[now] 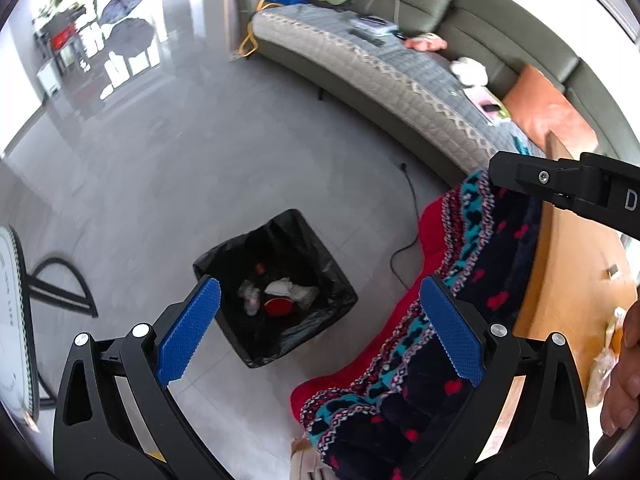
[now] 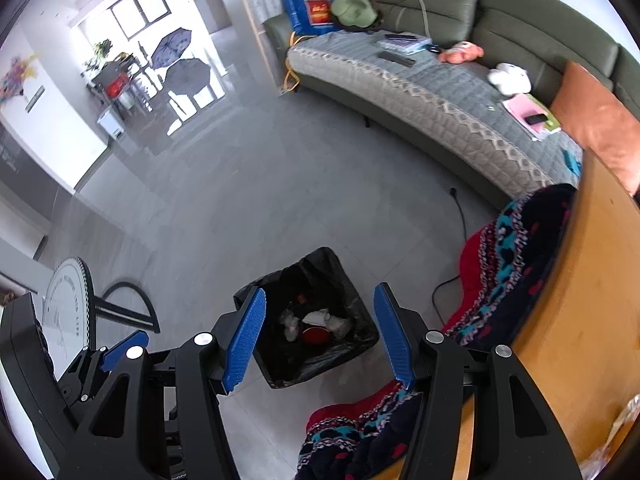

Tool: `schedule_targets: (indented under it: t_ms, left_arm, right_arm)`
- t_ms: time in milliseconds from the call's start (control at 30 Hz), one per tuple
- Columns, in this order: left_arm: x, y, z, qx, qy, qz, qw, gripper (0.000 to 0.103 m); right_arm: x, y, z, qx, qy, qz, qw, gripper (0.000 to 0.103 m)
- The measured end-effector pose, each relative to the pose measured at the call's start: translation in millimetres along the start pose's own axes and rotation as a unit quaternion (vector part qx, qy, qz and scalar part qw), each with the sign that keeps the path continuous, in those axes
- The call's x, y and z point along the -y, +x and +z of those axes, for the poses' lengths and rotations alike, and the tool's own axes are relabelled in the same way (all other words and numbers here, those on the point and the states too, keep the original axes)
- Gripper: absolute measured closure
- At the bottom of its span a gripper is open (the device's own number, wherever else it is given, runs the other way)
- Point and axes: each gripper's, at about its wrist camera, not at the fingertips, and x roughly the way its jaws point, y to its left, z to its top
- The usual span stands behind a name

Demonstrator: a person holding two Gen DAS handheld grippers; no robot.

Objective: Collect trash
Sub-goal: 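Move both open grippers back over the table toward the remaining items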

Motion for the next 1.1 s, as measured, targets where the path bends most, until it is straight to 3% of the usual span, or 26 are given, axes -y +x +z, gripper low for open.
schedule_targets:
  t_ms: [400, 833, 1100]
  left_arm:
    - [118.3, -11.4, -15.4, 0.002, 0.104, -0.054, 0.9931, 0.006]
    - [260.0, -19.7, -67.4, -0.022, 0.223, -0.114, 0.9678, 0.006]
    - [318.1, -30.1, -105.0, -0.038, 0.272, -0.128, 0.9531, 0.006]
  right_arm:
    - [101.2, -68.9, -37.7, 0.041, 0.077, -0.039, 0.995, 0.045]
    - [244.2, -136.1, -115.3, 0.059, 0.187, -0.111, 0.974, 0.045]
    - [318.2, -143.3, -164.4, 0.030, 0.233, -0.144, 0.961, 0.045]
